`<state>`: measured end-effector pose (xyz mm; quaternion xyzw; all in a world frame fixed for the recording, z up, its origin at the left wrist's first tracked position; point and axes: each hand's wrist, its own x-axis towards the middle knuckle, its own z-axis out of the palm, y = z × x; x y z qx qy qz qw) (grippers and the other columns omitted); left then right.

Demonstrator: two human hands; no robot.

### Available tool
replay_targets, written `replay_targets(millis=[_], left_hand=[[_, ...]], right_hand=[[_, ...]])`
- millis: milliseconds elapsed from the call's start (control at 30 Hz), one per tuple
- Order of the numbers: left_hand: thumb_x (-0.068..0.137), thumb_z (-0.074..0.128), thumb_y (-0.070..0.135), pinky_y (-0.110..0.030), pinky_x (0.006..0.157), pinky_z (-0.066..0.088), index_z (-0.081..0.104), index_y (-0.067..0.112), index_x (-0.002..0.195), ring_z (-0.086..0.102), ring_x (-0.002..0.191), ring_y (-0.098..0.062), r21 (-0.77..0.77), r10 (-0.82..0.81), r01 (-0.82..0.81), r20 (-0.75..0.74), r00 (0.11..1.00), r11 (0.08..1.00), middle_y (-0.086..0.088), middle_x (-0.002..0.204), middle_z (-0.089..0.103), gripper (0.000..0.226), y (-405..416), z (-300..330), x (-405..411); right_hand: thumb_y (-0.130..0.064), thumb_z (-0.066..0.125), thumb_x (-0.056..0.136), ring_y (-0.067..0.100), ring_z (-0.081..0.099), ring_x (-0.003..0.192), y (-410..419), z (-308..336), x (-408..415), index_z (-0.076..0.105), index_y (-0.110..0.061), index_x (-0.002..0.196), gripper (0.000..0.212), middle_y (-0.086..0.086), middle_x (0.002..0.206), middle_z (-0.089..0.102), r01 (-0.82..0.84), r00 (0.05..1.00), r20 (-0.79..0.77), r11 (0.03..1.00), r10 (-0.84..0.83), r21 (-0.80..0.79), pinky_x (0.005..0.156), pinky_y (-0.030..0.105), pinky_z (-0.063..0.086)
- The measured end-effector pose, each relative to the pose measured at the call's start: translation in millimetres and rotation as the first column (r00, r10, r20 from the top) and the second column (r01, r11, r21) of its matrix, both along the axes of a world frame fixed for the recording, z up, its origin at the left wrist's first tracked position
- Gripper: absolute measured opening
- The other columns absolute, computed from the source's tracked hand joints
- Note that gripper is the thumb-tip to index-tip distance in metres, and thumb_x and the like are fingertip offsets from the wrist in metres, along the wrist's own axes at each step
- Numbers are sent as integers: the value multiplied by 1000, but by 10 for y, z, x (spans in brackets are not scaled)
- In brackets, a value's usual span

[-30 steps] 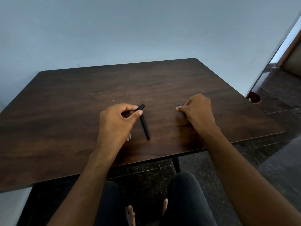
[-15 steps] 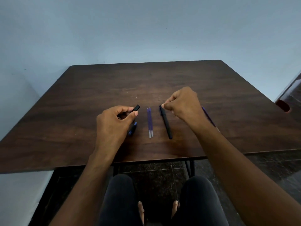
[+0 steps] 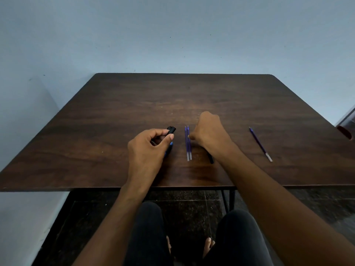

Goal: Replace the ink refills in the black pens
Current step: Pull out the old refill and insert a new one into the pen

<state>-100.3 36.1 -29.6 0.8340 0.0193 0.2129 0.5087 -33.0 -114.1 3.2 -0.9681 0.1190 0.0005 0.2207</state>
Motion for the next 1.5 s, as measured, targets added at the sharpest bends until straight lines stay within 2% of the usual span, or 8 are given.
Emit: replay_targets(millis=[467, 633, 733, 900, 1033, 1167, 1300, 1500], left_hand=[[83, 78, 32, -4, 71, 49, 77, 27, 102, 64, 83, 8, 34, -41, 42, -8, 999, 999, 18, 87, 70, 19, 16, -48, 19], [84, 78, 33, -4, 72, 49, 76, 29, 102, 64, 83, 10, 46, -50, 51, -22, 999, 998, 20, 88, 69, 19, 29, -65, 33], [83, 79, 31, -5, 70, 50, 76, 28, 100, 65, 81, 8, 28, -55, 55, -26, 998, 998, 17, 87, 70, 18, 37, -67, 32], [81, 82, 28, -7, 67, 50, 76, 28, 96, 66, 76, 3, -19, -58, 57, -32, 998, 998, 12, 84, 72, 16, 38, -86, 8], [81, 81, 26, -11, 71, 52, 75, 30, 95, 66, 79, 4, -36, -72, 71, -31, 997, 997, 13, 87, 71, 15, 52, -108, 13], [83, 79, 18, -10, 74, 49, 75, 24, 97, 65, 83, 4, -67, -92, 93, 14, 996, 993, 12, 91, 71, 16, 66, -107, 4], [86, 76, 19, -16, 85, 48, 73, 29, 98, 64, 97, 2, 15, -102, 101, 71, 992, 995, 18, 97, 69, 17, 79, -118, -11], [84, 78, 18, -15, 84, 49, 75, 27, 99, 65, 94, 1, 23, -76, 74, 83, 994, 997, 14, 97, 71, 18, 67, -125, -1]], right_hand=[[-25, 76, 89, 27, 65, 91, 71, 78, -13, 65, -5, 103, 27, 9, 89, 54, -35, 995, -97, 999, 33, -19, 67, 34, 50], [-17, 70, 92, 17, 45, 58, 116, 52, -25, 50, -13, 74, 27, 4, 70, 45, -46, 994, -98, 997, 40, -62, 52, 31, 41], [-20, 70, 93, 16, 41, 56, 140, 55, -39, 62, -10, 96, 13, 4, 70, 43, -59, 995, -89, 997, 54, -56, 51, 29, 39], [-25, 73, 91, 22, 50, 73, 170, 93, -42, 64, -8, 114, 30, 6, 75, 45, -60, 986, -161, 996, 48, -69, 65, 35, 45], [-32, 78, 87, 26, 65, 92, 155, 134, -26, 63, -10, 96, 28, 7, 88, 55, -54, 982, -182, 996, 40, -70, 66, 35, 49], [-31, 76, 84, 14, 55, 56, -20, 234, -93, 54, -11, 67, 35, 3, 65, 55, 36, 998, -62, 979, -24, 200, 47, 26, 41], [-12, 66, 90, 16, 51, 44, -230, 230, -266, 58, -5, 69, 24, 12, 61, 59, -10, 992, 90, 633, -94, 774, 42, 28, 41], [4, 56, 93, 23, 61, 48, -239, 97, -425, 55, -2, 73, 21, 16, 62, 60, -204, 915, 271, 239, -298, 949, 43, 31, 51]])
